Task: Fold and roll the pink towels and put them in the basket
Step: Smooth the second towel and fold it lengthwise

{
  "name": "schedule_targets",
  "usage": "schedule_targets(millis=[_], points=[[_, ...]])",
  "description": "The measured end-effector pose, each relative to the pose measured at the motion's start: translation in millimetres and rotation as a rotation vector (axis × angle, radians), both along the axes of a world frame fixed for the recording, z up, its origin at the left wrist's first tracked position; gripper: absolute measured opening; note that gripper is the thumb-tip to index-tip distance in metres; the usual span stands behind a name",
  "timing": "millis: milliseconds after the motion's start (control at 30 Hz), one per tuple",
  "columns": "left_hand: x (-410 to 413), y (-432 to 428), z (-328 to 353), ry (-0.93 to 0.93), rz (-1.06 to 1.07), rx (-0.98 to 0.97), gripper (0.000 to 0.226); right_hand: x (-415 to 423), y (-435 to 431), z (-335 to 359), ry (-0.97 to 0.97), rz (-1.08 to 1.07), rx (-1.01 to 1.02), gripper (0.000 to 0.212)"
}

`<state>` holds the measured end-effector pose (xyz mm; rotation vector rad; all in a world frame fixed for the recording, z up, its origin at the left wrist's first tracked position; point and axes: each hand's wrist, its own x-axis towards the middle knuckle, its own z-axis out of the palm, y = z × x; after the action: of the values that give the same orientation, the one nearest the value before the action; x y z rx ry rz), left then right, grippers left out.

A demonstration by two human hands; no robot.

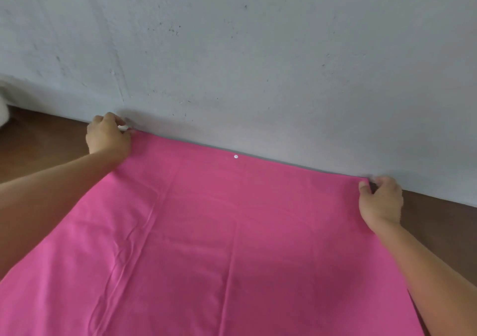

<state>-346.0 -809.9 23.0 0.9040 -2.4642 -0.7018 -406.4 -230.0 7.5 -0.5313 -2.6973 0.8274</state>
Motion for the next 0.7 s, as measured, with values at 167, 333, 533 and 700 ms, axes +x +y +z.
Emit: schedule_targets(millis=[167, 333, 533, 700], points=[[32, 49, 21, -0.005, -0.135, -0.123, 0.024, 45, -7, 12, -0.092, 0.259, 0.288, 0.061], [84, 115, 24, -0.009, -0.394, -0.085, 0.020, 88, -10, 12, -0.241, 0.334, 0.413, 0.077], [158, 200, 10, -0.077, -0.645, -0.026, 0.024, 142, -9, 4, -0.356, 0.327, 0.467, 0.090], [198, 255, -1, -0.221, -0.791, -0.108, 0.054, 180, -4, 3, -0.431, 0.346, 0.441, 0.094]])
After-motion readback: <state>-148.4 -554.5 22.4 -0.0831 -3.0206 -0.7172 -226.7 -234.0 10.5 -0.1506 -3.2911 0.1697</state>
